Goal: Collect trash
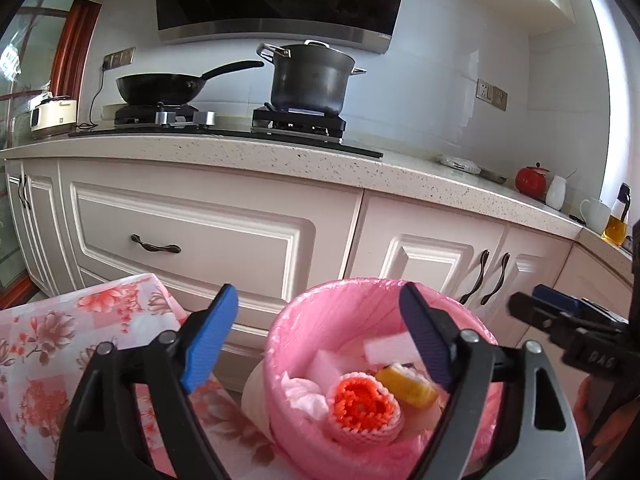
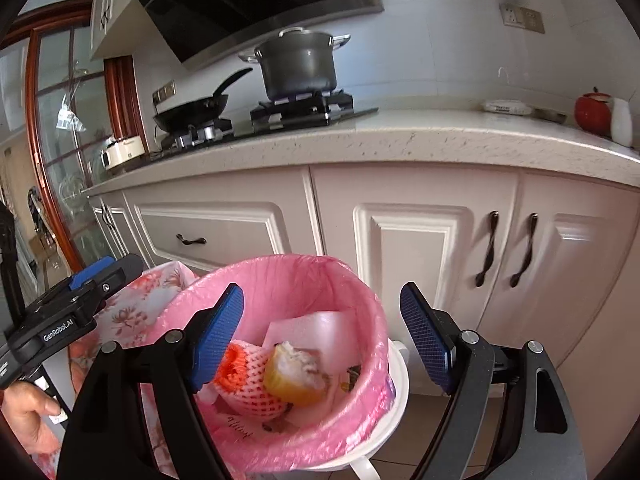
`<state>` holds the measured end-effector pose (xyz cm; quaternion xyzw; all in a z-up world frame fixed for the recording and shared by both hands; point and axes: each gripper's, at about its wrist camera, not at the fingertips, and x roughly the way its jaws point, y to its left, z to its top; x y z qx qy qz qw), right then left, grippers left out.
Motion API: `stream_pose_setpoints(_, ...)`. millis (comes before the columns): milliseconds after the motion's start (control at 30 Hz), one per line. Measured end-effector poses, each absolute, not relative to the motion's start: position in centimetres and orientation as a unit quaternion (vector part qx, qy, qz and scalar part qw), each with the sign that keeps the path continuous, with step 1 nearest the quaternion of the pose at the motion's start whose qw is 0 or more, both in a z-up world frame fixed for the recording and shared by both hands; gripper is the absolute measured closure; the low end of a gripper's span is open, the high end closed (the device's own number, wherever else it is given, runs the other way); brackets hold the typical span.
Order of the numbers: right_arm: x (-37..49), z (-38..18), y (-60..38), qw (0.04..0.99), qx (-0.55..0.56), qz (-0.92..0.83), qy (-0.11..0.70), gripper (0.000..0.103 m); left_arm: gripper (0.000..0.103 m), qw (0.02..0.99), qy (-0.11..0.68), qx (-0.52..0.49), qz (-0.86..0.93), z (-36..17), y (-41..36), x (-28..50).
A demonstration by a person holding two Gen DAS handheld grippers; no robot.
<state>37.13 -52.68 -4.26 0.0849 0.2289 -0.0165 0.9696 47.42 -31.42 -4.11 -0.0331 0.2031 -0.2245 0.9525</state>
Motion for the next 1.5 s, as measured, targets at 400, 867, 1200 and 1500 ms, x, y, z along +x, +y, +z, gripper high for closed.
stream_pose_setpoints(400, 27.0, 1.2, -47.3, 0.976, 0.041, -0.044, 0.209, 0.018, 0.005, 0.966, 0.14, 0.002, -0.218, 3.5, -26.9, 36.7)
stream_pose_setpoints(867, 16.1, 0.5, -43.7, 0.97, 0.063, -0.054, 0.227, 0.018, 0.005, 0.964, 0.16, -0.008, -0.213, 3.6, -23.1, 23.7)
stream_pose_setpoints(1200, 14.1, 0.8, -41.6, 0.978, 0.055, -0.045, 0.195, 0.018, 0.005, 0.973, 0.142, -0.01, -0.183, 2.6, -20.6, 19.1)
stream_pose_setpoints(1500, 14.9, -1.6, -41.9, 0.974, 0.053, -0.058, 0.211, 0.018, 0.005, 0.976, 0.15, 0.001, -0.159, -0.5, -21.3, 20.6)
